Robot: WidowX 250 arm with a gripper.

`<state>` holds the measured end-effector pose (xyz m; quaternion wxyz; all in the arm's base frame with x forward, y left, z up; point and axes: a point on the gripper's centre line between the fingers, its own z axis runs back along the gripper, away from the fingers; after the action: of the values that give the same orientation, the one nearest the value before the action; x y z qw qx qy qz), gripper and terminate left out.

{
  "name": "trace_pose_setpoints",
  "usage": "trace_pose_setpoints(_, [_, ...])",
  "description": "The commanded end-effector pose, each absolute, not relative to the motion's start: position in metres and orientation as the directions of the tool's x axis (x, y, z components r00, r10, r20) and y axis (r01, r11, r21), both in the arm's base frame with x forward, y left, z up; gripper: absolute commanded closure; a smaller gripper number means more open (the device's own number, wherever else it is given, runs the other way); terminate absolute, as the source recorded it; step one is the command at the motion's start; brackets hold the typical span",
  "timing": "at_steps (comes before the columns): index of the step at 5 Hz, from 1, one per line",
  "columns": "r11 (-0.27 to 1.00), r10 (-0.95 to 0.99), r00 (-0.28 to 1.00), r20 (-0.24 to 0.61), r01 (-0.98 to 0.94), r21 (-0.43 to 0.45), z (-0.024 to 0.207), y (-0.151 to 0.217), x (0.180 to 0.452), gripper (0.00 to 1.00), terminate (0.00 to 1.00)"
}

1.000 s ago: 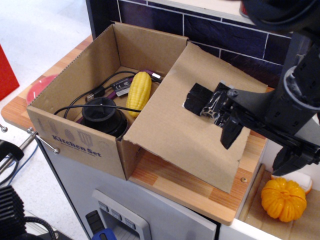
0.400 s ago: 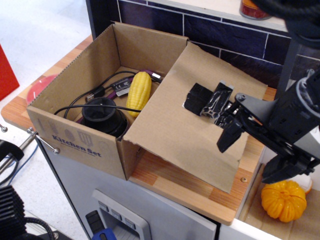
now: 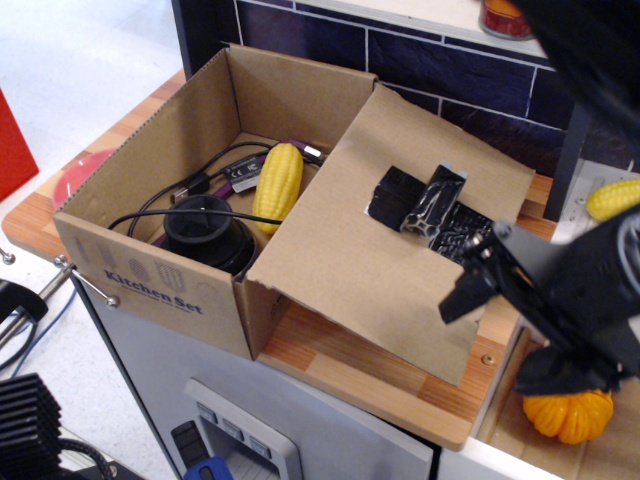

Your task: Close brown1fbox flap

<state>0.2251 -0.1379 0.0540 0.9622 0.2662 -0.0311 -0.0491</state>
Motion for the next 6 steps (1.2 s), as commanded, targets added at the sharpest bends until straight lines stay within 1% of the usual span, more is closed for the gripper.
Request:
trace_pose_setpoints(1, [0.829,-0.163,0.985,0.054,0.107,0.549,0.051,-0.133,0.224,0.00,0.00])
trace_pose_setpoints(2, [0.773,-0.201,0.978,0.055,0.124,0.622,0.046,-0.124,0.221,0.00,0.00])
trace_pose_setpoints(3, [0.746,-0.227,0.973,0.050,0.140,0.651,0.042,-0.120,0.217,0.00,0.00])
trace_pose_setpoints(4, [0.708,-0.254,0.967,0.029,0.166,0.687,0.049,-0.118,0.221,0.00,0.00])
trace_pose_setpoints(5, [0.659,-0.277,0.961,-0.014,0.201,0.725,0.062,-0.113,0.222,0.00,0.00])
trace_pose_setpoints(6, [0.635,-0.284,0.958,-0.032,0.213,0.743,0.072,-0.109,0.221,0.00,0.00])
